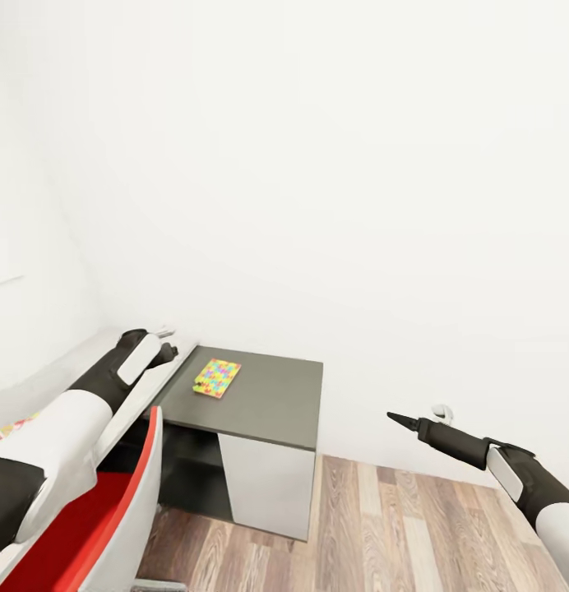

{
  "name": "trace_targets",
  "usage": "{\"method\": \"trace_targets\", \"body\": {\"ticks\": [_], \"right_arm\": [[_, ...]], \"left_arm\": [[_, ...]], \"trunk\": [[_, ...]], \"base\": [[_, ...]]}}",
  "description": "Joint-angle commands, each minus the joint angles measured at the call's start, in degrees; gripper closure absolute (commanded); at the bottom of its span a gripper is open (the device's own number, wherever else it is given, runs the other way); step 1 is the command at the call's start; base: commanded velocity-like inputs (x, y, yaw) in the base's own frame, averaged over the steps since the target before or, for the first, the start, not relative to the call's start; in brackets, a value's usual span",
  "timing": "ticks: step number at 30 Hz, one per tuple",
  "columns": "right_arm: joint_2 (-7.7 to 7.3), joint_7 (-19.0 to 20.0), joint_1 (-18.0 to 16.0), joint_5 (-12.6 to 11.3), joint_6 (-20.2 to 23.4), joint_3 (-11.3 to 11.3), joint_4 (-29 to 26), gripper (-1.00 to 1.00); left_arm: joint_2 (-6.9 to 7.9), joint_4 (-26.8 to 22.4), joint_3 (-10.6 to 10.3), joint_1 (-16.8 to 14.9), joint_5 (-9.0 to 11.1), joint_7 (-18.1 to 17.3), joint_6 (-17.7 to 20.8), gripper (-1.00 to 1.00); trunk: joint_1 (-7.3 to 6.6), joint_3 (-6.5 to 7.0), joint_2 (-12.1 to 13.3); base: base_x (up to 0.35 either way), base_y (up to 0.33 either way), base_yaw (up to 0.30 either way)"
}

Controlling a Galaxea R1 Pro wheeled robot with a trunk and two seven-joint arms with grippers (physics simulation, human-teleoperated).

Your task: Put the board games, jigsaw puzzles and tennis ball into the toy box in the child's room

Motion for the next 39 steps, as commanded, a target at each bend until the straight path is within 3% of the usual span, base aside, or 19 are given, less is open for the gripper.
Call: {"method": "trace_targets", "body": {"ticks": [1, 4, 10, 39], "right_arm": [[-0.01, 0.18, -0.04, -0.31, 0.54, -0.08, -0.01, -1.0], [-0.03, 0.31, -0.04, -0.33, 0.55, -0.08, -0.01, -1.0], [-0.03, 0.31, -0.04, -0.33, 0.55, -0.08, -0.01, -1.0], [-0.03, 0.49, -0.04, -0.35, 0.55, -0.08, -0.01, -1.0]], "left_arm": [[0.06, -0.05, -0.75, -0.08, 0.59, 0.55, -0.01, -1.0], [-0.01, 0.11, -2.05, -0.08, 0.61, 0.57, -0.14, -1.0], [-0.03, 0.2, -2.76, -0.08, 0.56, 0.56, -0.25, -1.0], [-0.12, 0.21, -2.91, -0.08, 0.64, 0.52, -0.2, -1.0]], "trunk": [[0.06, -0.17, -0.13], [0.06, -0.29, -0.13], [0.06, -0.5, -0.13], [0.06, -0.55, -0.13]], "base": [[0.197, -0.035, 0.247], [0.24, -0.061, 0.238], [0.124, -0.054, 0.185], [0.061, -0.093, 0.008]]}}
